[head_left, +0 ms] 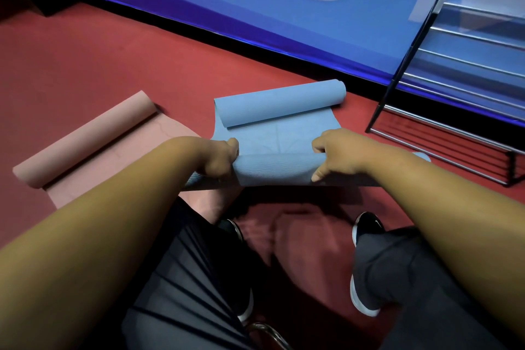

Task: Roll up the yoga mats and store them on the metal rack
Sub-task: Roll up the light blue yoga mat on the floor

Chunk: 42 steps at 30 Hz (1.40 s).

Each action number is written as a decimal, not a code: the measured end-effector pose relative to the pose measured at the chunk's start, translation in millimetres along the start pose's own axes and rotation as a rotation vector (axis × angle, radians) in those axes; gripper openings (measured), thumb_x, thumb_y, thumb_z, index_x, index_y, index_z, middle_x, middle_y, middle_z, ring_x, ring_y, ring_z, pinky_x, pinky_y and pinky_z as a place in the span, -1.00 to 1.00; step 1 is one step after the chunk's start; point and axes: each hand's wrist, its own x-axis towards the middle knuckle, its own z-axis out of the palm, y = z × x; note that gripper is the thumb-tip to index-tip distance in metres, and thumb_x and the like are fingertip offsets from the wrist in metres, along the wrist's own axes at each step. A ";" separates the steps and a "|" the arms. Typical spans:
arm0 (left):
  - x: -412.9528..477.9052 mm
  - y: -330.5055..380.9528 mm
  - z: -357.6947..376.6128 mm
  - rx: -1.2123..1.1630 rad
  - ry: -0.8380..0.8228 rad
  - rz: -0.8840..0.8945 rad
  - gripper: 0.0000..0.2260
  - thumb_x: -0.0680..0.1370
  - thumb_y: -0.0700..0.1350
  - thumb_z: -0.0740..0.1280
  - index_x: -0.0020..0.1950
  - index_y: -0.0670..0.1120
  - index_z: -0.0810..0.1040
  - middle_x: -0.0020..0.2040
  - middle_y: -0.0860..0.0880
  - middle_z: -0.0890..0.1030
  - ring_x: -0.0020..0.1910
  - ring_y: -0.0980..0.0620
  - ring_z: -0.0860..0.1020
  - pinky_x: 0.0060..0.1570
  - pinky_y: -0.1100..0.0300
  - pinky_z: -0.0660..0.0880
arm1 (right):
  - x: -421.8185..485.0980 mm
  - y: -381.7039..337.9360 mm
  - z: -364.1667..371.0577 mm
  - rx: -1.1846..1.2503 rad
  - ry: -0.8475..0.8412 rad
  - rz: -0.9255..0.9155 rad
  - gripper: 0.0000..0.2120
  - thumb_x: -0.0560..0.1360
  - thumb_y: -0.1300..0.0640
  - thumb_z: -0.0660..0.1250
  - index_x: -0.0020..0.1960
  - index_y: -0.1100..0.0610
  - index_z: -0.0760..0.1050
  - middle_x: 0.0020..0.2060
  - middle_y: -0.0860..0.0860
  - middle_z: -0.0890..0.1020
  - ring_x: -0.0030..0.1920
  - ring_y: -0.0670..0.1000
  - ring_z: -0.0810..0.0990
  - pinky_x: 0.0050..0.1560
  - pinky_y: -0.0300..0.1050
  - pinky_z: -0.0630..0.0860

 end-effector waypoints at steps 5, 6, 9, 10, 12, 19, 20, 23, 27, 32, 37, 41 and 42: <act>-4.5 2.1 -9.5 -0.005 0.105 0.106 -0.55 0.39 -0.01 0.67 -0.03 -0.01 0.40 -0.04 0.01 0.54 -0.05 -0.08 0.51 -0.21 0.07 0.39 | -5.4 -1.3 -7.8 -0.031 -0.013 0.094 -0.48 0.28 -0.31 0.67 -0.17 0.08 0.56 -0.28 -0.03 0.57 -0.19 0.01 0.53 -0.15 0.00 0.51; -5.1 2.5 -11.8 -0.002 0.166 0.122 -0.55 0.37 0.00 0.68 -0.07 0.00 0.42 -0.06 0.01 0.55 -0.07 -0.07 0.51 -0.23 0.08 0.39 | -5.0 -0.6 -8.0 -0.027 -0.024 0.097 -0.52 0.28 -0.30 0.68 -0.11 0.05 0.62 -0.22 -0.02 0.62 -0.11 0.07 0.58 -0.06 0.02 0.58; -8.8 3.5 -16.6 0.031 0.327 0.095 -0.65 0.36 0.06 0.65 -0.08 0.07 0.52 -0.11 0.05 0.58 -0.06 -0.07 0.54 -0.15 0.07 0.50 | -5.7 -0.1 -10.1 0.027 -0.019 0.102 -0.23 0.33 -0.24 0.69 0.48 -0.11 0.58 0.30 0.02 0.68 0.34 0.14 0.59 0.34 0.01 0.53; -10.0 3.8 -17.2 0.063 0.353 0.083 -0.70 0.38 0.06 0.61 -0.07 0.07 0.53 -0.13 0.06 0.57 -0.05 -0.08 0.55 -0.13 0.06 0.52 | -5.9 -0.4 -12.0 0.059 -0.010 0.112 -0.14 0.37 -0.21 0.68 0.59 -0.09 0.47 0.40 0.04 0.63 0.42 0.13 0.55 0.40 -0.02 0.48; -10.6 4.8 -17.0 0.117 0.376 0.095 -0.79 0.47 0.01 0.52 0.01 0.05 0.54 -0.08 0.04 0.57 -0.02 -0.12 0.55 -0.10 0.03 0.52 | -6.2 0.7 -15.5 0.123 0.006 0.110 -0.15 0.46 -0.17 0.62 0.65 -0.02 0.37 0.49 0.06 0.57 0.50 0.11 0.50 0.45 -0.05 0.41; -10.0 0.7 -8.8 0.070 0.293 0.156 -0.68 0.55 0.01 0.46 0.10 -0.07 0.37 0.09 -0.12 0.60 -0.02 -0.17 0.54 0.00 -0.01 0.50 | -9.0 0.8 -16.7 0.159 -0.075 0.023 -0.65 0.67 -0.02 0.40 0.43 0.03 0.53 0.32 0.02 0.62 0.31 0.08 0.55 0.19 -0.10 0.41; -10.8 0.8 -8.0 0.079 0.279 0.162 -0.65 0.55 0.04 0.47 0.12 -0.07 0.37 0.11 -0.12 0.60 -0.01 -0.17 0.53 -0.02 0.01 0.48 | -9.6 -0.2 -16.6 0.156 -0.099 0.017 -0.67 0.68 -0.03 0.39 0.41 0.00 0.52 0.31 0.01 0.62 0.27 0.06 0.55 0.19 -0.09 0.41; -12.9 4.5 -6.9 0.127 0.261 0.150 -0.51 0.49 0.19 0.55 0.14 -0.05 0.38 0.05 -0.06 0.58 -0.04 -0.14 0.53 -0.08 0.04 0.42 | -12.6 -1.6 -17.9 0.173 -0.161 0.019 -0.68 0.59 -0.12 0.44 0.31 -0.12 0.52 0.23 -0.08 0.64 0.19 0.00 0.59 0.24 -0.02 0.51; -9.8 8.5 -10.2 0.242 0.335 0.072 -0.41 0.28 0.41 0.56 0.06 0.08 0.45 -0.13 0.09 0.54 -0.10 -0.09 0.54 -0.11 0.02 0.50 | -11.6 -7.0 -14.2 0.085 -0.213 0.001 -0.32 0.33 -0.32 0.63 0.29 -0.09 0.43 0.10 -0.14 0.58 0.12 0.01 0.58 0.15 0.01 0.53; -17.5 1.4 -18.2 0.222 0.298 0.044 -0.56 0.29 0.40 0.49 -0.06 0.12 0.55 -0.15 0.13 0.61 -0.13 -0.04 0.59 -0.05 0.00 0.63 | -5.2 -19.0 -0.6 -0.019 -0.169 -0.045 -0.47 0.40 -0.14 0.61 0.21 0.01 0.42 0.11 -0.01 0.57 0.10 0.12 0.57 0.10 0.02 0.55; -21.5 2.9 -18.2 0.265 0.347 0.077 -0.64 0.37 0.34 0.47 -0.10 0.10 0.54 -0.12 0.11 0.57 -0.13 -0.04 0.59 -0.06 -0.02 0.64 | -3.7 -17.8 -4.6 -0.008 -0.173 -0.019 -0.50 0.40 -0.14 0.55 0.20 0.03 0.47 0.10 0.02 0.60 0.08 0.13 0.60 0.15 0.12 0.61; -20.3 16.1 -10.1 0.409 0.444 0.208 -0.63 0.50 0.12 0.46 0.22 0.09 0.44 0.10 0.01 0.50 0.06 -0.12 0.59 -0.01 -0.03 0.57 | -2.9 -14.8 -5.1 0.010 -0.201 -0.031 -0.55 0.40 -0.16 0.58 0.13 -0.01 0.48 0.08 -0.02 0.61 0.08 0.09 0.60 0.17 0.07 0.59; -19.2 20.0 -5.3 0.464 0.470 0.232 -0.60 0.51 0.08 0.45 0.26 0.08 0.38 0.13 -0.01 0.50 0.08 -0.13 0.58 -0.01 -0.02 0.53 | -2.4 -14.1 -4.4 0.015 -0.202 -0.035 -0.56 0.41 -0.17 0.59 0.12 -0.01 0.48 0.08 -0.01 0.61 0.08 0.09 0.60 0.18 0.06 0.59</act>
